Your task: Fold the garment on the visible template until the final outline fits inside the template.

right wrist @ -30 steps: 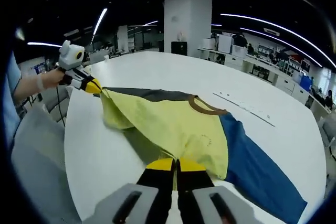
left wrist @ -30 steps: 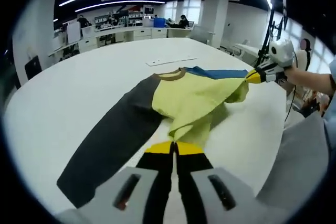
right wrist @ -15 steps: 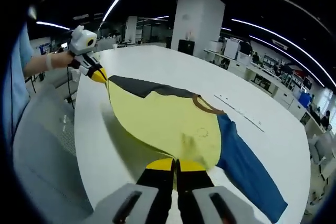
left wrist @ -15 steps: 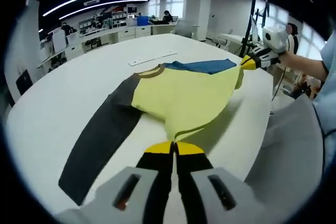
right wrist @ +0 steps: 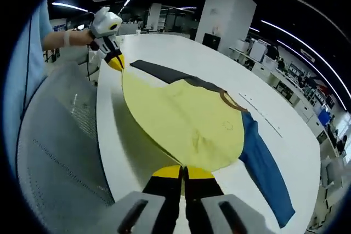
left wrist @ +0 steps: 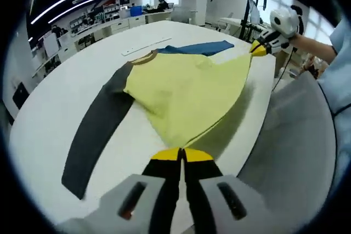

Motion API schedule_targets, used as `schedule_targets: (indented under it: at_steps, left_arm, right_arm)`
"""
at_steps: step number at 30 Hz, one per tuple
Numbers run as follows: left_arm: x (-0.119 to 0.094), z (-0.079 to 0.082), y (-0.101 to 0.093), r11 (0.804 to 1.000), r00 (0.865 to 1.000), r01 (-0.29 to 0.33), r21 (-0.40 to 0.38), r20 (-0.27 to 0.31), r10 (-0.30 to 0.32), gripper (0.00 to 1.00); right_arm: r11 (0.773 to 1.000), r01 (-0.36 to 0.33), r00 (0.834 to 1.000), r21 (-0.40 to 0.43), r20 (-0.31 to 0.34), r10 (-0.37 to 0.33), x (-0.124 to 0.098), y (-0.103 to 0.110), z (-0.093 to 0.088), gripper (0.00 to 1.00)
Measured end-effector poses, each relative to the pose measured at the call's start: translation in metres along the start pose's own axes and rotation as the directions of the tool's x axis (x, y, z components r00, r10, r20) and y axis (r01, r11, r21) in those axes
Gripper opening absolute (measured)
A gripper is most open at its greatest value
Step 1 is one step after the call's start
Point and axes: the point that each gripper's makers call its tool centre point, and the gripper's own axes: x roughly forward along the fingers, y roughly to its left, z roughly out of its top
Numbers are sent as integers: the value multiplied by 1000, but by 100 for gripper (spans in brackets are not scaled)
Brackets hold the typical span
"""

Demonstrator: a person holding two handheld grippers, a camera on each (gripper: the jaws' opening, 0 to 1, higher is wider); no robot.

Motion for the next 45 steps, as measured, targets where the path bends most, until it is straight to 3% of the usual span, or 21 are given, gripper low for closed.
schedule_targets:
  at_steps: [11,17,25,45]
  left_arm:
    - [3,-26,-10,999,995,22,38,-93,-19,0]
    - [14,-43,-18,994,981,53,93,-189,-35,0]
    - [25,-61,-32,986,961,104,129,-269,-67,0]
    - [33,-76,-30,988,952,111,105,-295,-76,0]
  right_arm:
    - [996,-75,993,-41,-93,71,13,25,-33,0]
    - [993,-108,984,-44,-144,101,22,32,-50,0]
    - [986,-151,967,-74,-216,132,31,44,-72,0]
    - [981,-185,954,-53,-250,166,37,53,-84,0]
